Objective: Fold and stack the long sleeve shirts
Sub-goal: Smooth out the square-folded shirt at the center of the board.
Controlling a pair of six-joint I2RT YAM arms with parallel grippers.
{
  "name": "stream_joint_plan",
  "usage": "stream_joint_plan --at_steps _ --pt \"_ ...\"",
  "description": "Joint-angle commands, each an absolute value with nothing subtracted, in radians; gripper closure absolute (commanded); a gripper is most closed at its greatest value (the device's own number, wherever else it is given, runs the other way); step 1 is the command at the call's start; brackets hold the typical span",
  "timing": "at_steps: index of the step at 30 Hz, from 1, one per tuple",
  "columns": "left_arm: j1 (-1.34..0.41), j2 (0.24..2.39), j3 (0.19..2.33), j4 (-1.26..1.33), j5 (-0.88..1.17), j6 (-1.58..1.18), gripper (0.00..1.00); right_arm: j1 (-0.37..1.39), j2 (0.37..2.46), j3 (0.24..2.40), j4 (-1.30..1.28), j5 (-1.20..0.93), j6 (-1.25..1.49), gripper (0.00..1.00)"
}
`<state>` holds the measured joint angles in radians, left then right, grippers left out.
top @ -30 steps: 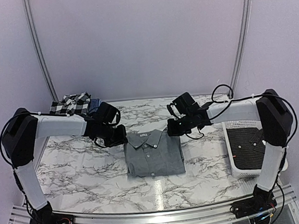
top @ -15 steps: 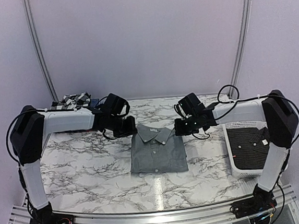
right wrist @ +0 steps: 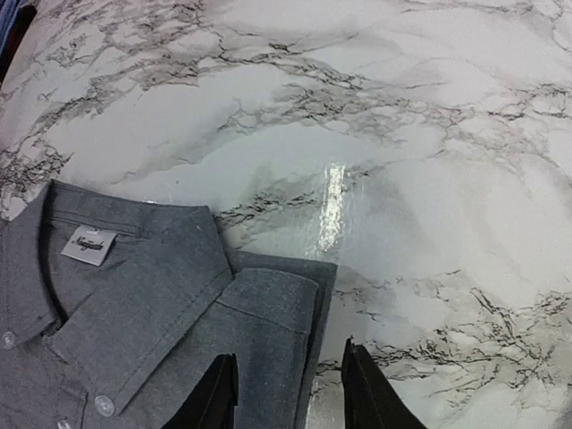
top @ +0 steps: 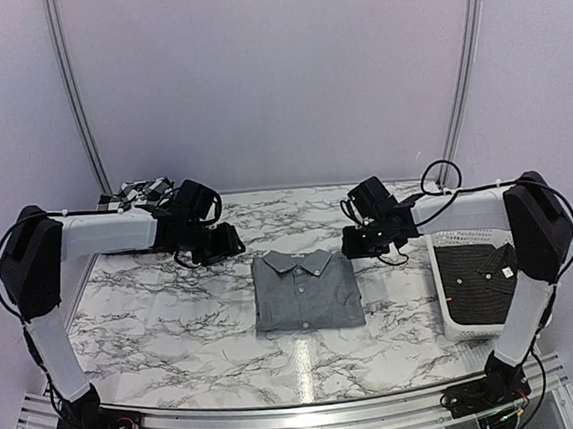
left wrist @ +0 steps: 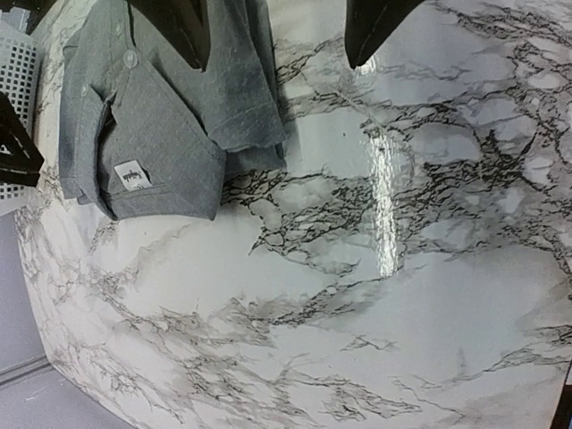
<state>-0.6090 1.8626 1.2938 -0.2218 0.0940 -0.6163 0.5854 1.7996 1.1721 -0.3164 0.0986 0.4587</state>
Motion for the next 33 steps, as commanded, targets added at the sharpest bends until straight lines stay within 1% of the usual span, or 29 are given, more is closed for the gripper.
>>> stream_joint_plan --at_steps 1,3,6,10,14,16,18,26,33 --pt "-0.613 1.736 1.131 -0.195 0.17 -0.665 0.53 0.622 1.695 1.196 -0.324 0.101 0.449 0.63" --pt "-0.615 1.69 1.048 -0.148 0.216 -0.692 0.59 0.66 1.702 1.229 -0.324 0.087 0.44 0.63" --pt "-0.631 1.658 0.959 -0.081 0.278 -0.734 0.65 0.71 1.741 1.285 -0.304 0.042 0.431 0.64" --pt "-0.673 1.649 0.867 0.054 0.346 -0.811 0.66 0.766 1.838 1.378 -0.267 -0.053 0.429 0.65" --pt "-0.712 1.635 0.79 0.176 0.355 -0.861 0.67 0.818 1.935 1.468 -0.233 -0.14 0.426 0.69" --pt "-0.732 1.637 0.785 0.185 0.342 -0.854 0.67 0.829 1.977 1.495 -0.213 -0.193 0.437 0.72" --pt "-0.745 1.642 0.786 0.186 0.329 -0.845 0.69 0.844 2.005 1.512 -0.204 -0.215 0.441 0.73" --pt "-0.789 1.621 0.766 0.187 0.325 -0.802 0.77 0.866 2.056 1.513 -0.169 -0.242 0.46 0.74" --pt "-0.818 1.583 0.735 0.213 0.348 -0.76 0.78 0.865 2.103 1.532 -0.158 -0.244 0.461 0.76"
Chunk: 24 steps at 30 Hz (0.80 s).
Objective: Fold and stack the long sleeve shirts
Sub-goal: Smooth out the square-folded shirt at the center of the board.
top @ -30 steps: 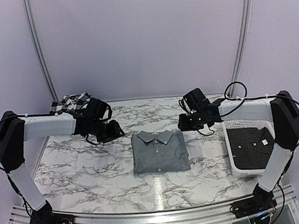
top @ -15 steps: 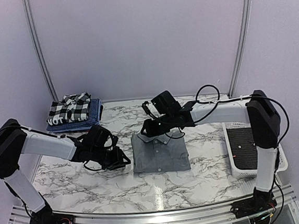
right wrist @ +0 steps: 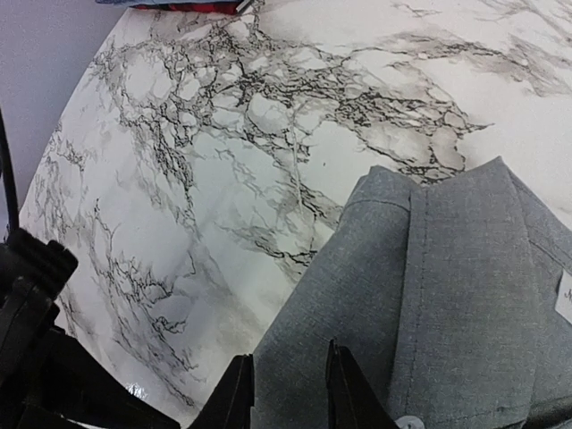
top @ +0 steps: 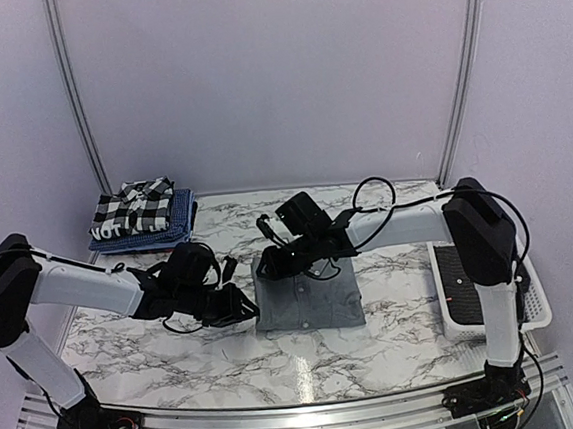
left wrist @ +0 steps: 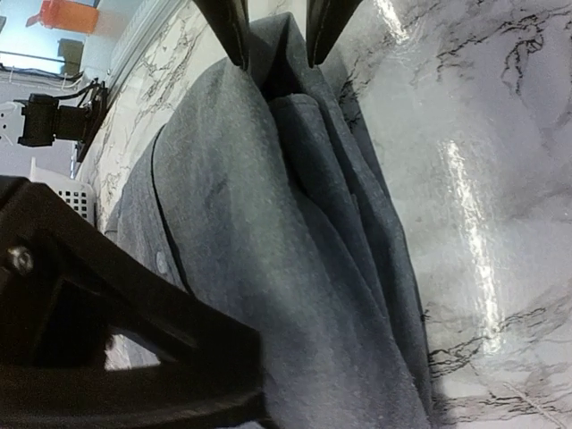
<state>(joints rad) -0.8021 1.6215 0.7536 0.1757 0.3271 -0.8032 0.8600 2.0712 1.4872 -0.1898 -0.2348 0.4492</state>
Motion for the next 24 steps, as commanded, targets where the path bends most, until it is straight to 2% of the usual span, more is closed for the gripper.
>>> stream_joint_plan --at_steps 1,6,12,24 --pt "-0.819 1.576 0.722 0.224 0.355 -0.754 0.78 0.864 2.107 1.532 -0.157 -0.244 0.463 0.76" --pt "-0.825 1.545 0.661 0.281 0.362 -0.697 0.74 0.86 2.115 1.53 -0.15 -0.242 0.468 0.76" --pt "-0.846 1.591 0.688 0.302 0.375 -0.644 0.69 0.85 2.121 1.532 -0.146 -0.236 0.469 0.76" --pt "-0.862 1.659 0.72 0.327 0.359 -0.6 0.73 0.836 2.127 1.518 -0.143 -0.235 0.472 0.77"
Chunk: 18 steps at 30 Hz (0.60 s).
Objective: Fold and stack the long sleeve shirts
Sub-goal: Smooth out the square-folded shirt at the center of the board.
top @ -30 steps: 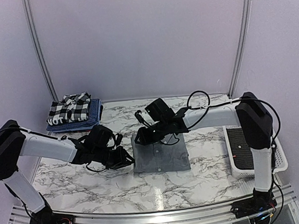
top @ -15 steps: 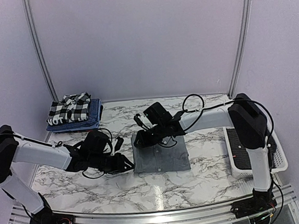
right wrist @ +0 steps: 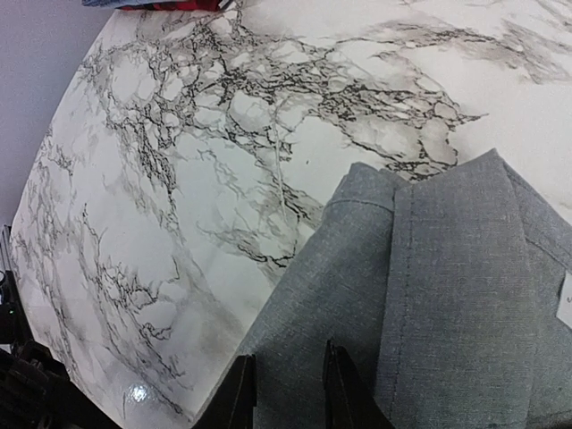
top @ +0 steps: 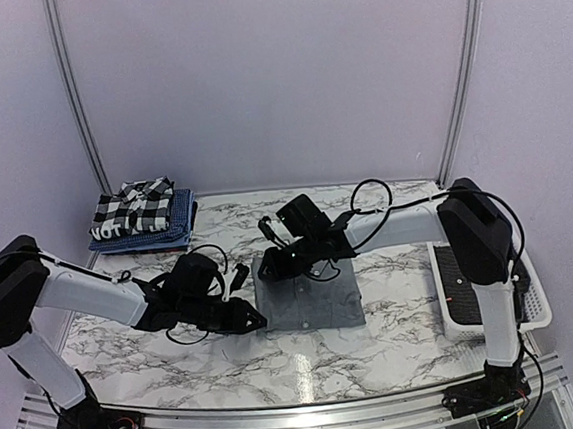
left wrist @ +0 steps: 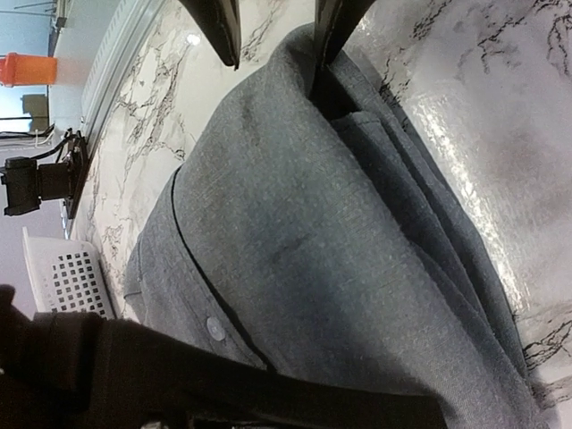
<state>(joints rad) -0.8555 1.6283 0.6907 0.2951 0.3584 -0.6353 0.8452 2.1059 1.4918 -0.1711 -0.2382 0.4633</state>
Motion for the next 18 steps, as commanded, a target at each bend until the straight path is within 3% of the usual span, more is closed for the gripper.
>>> stream_joint_plan --at_steps 1,6,18 --pt "-0.863 1.663 0.722 0.327 0.358 -0.6 0.75 0.837 2.129 1.515 -0.141 -0.233 0.472 0.77" --pt "-0.864 1.656 0.702 0.325 0.338 -0.638 1.0 0.827 2.129 1.488 -0.123 -0.221 0.476 0.78" --pt "-0.863 1.593 0.639 0.104 0.238 -0.728 1.0 0.788 2.16 1.397 -0.043 -0.189 0.488 0.76"
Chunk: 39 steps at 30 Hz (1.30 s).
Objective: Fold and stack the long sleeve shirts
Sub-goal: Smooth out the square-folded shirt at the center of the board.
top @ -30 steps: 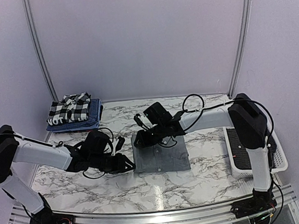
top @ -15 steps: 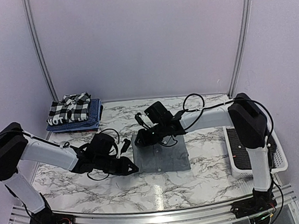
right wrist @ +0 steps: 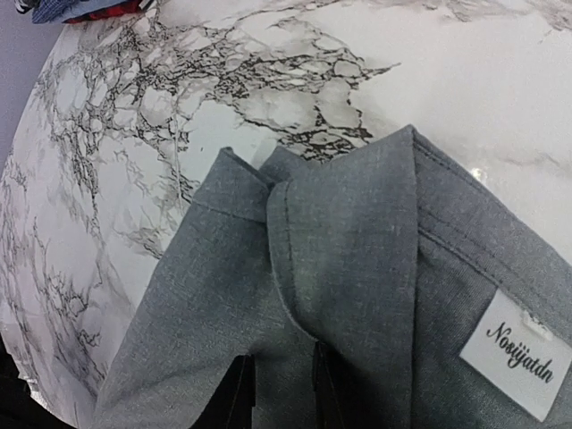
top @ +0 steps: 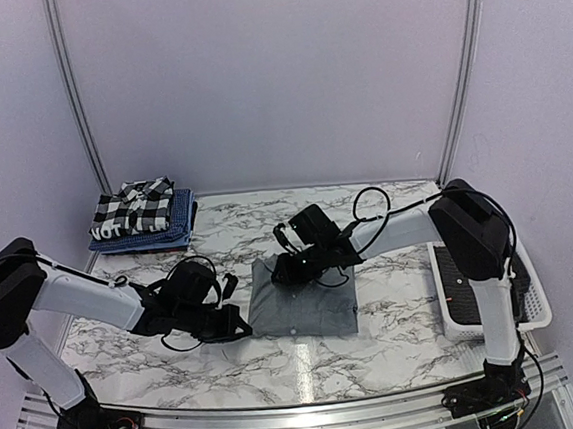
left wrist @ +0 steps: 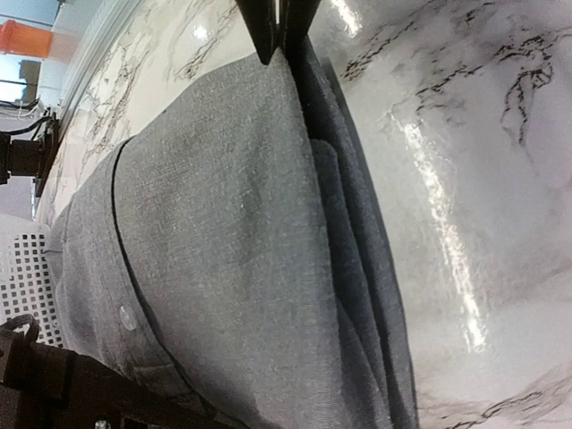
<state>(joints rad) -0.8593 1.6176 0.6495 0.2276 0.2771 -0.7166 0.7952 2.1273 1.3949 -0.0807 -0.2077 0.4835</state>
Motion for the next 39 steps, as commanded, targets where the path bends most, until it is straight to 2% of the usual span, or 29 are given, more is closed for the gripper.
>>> stream_joint_plan --at_steps 1,5,8,10,13,15,22,30,39 --pt "-0.862 1.593 0.645 0.094 0.235 -0.727 1.0 0.79 2.159 1.4 -0.043 -0.191 0.488 0.76" --pt "-0.862 1.597 0.702 0.039 0.228 -0.712 0.99 0.804 2.119 1.425 -0.069 -0.186 0.474 0.74" --pt "-0.862 1.557 0.755 -0.037 0.184 -0.689 0.81 0.813 2.058 1.434 -0.099 -0.179 0.464 0.72" --pt "-0.861 1.523 0.793 -0.092 0.142 -0.667 0.74 0.814 2.006 1.421 -0.104 -0.172 0.462 0.71" --pt "-0.86 1.491 0.849 -0.145 0.103 -0.639 0.72 0.814 1.936 1.362 -0.097 -0.175 0.475 0.68" --pt "-0.851 1.499 0.883 -0.153 0.102 -0.628 0.73 0.814 1.903 1.316 -0.083 -0.196 0.491 0.68" --pt "-0.804 1.672 1.021 -0.124 0.125 -0.589 0.88 0.81 1.809 1.067 0.019 -0.232 0.566 0.69" --pt "-0.753 1.888 1.104 -0.056 0.193 -0.573 0.94 0.782 1.646 0.706 0.154 -0.219 0.664 0.69" --pt "-0.729 1.868 1.103 -0.052 0.195 -0.569 0.94 0.761 1.509 0.668 0.078 -0.208 0.633 0.69"
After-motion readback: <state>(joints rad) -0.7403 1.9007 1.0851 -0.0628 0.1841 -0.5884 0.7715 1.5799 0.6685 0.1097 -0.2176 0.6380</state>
